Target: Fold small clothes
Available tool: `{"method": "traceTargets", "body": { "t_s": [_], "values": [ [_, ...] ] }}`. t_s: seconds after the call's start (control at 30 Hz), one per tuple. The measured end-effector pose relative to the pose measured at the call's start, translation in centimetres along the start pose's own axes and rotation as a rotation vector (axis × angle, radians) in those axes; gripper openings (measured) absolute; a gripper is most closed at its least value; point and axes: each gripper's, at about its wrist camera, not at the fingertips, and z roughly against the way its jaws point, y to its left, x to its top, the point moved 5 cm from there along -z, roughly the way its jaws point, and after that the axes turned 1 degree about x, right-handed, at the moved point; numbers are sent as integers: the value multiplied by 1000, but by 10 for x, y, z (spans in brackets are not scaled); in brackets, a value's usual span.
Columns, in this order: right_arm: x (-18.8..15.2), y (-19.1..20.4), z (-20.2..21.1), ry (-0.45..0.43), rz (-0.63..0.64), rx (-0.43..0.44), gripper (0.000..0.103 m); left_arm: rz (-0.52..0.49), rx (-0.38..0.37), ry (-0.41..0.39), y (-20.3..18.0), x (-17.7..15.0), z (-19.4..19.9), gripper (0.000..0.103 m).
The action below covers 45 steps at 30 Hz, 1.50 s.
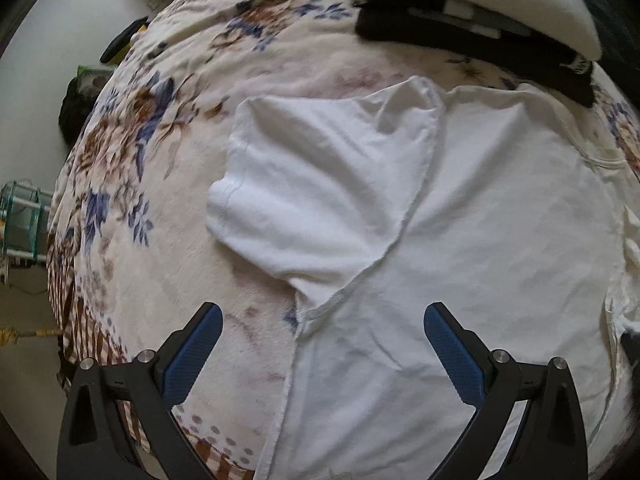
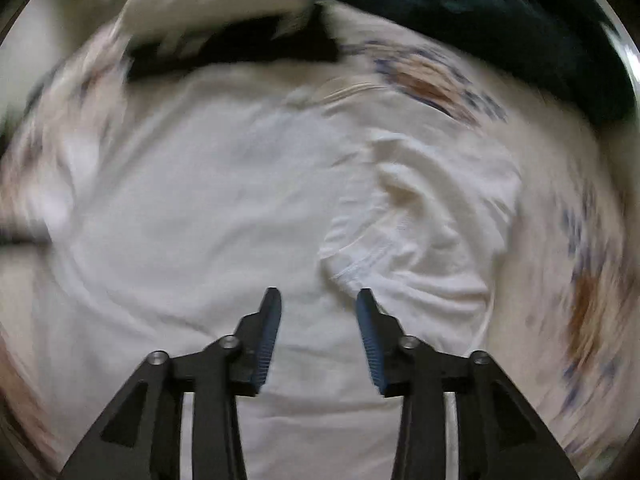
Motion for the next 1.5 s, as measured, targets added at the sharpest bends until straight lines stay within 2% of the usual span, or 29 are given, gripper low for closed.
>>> {"method": "traceTargets", "body": {
  "t_s": [0.03, 0.1, 0.2, 0.23, 0.27, 0.3, 0.37, 0.47, 0.57, 0.7, 0.77, 0.83, 0.9, 0.93, 0.97, 1.03, 1.13, 1.2, 1.23, 1.27, 1.3, 1.37, 1.5],
  "values": [
    [6, -14, -1, 2, -114, 3, 43, -6, -1, -7, -2, 1, 2, 103],
    [20, -30, -12, 14, -251, 3, 43, -15, -7, -16, -6, 1, 3, 103],
    [31, -41, -44, 54, -347, -78, 43, -14, -14, -9, -7, 0, 2, 103],
    [31, -43, -57, 79, -357, -102, 37, -14, -17, -10, -6, 0, 2, 103],
    [28, -43, -69, 104, -357, -121, 17, -14, -18, -11, -4, -1, 2, 103],
    [26, -44, -72, 107, -355, -157, 9, -11, -15, -11, -3, 0, 2, 103],
    [21, -39, -66, 55, -323, -182, 2, -5, -13, -16, 0, -2, 3, 103],
    [7, -25, -49, -3, -225, -226, 2, -4, -9, -8, 6, -5, -2, 103],
    [-11, -11, -37, -30, -133, -222, 2, 2, -8, 17, 12, -9, -10, 103],
    [-28, 12, -31, -11, 0, -200, 2, 3, -9, 24, 17, -12, -12, 103],
    [-35, 21, -35, 33, 48, -157, 2, -3, -6, 23, 18, -13, -12, 103],
    [-40, 25, -33, 55, 60, -164, 2, -11, -2, 18, 18, -12, -12, 103],
    [-36, 20, -24, 40, 9, -141, 4, -13, 3, 14, 20, -12, -12, 103],
    [-32, 15, -20, 35, -34, -135, 14, -12, 3, 14, 20, -11, -13, 103],
    [-25, 6, -15, 23, -103, -114, 30, -9, 6, 13, 21, -11, -13, 103],
    [-14, -10, -11, 2, -229, -78, 46, -3, 7, 11, 22, -9, -13, 103],
    [4, -26, -23, 22, -364, -65, 46, 7, 5, 12, 21, -8, -15, 103],
    [10, -30, -39, 57, -401, -107, 46, 10, 4, 16, 20, -8, -16, 103],
    [10, -30, -47, 74, -406, -125, 43, 11, 1, 16, 19, -9, -16, 103],
    [9, -31, -55, 89, -402, -157, 22, 10, 1, 15, 18, -9, -16, 103],
    [7, -32, -59, 94, -391, -186, 15, 8, 1, 13, 18, -9, -16, 103],
    [5, -27, -56, 71, -350, -224, 7, 6, 0, 10, 19, -11, -15, 103],
    [-12, -12, -38, 43, -267, -225, 6, 6, 5, 16, 22, -13, -18, 103]
  ]
}}
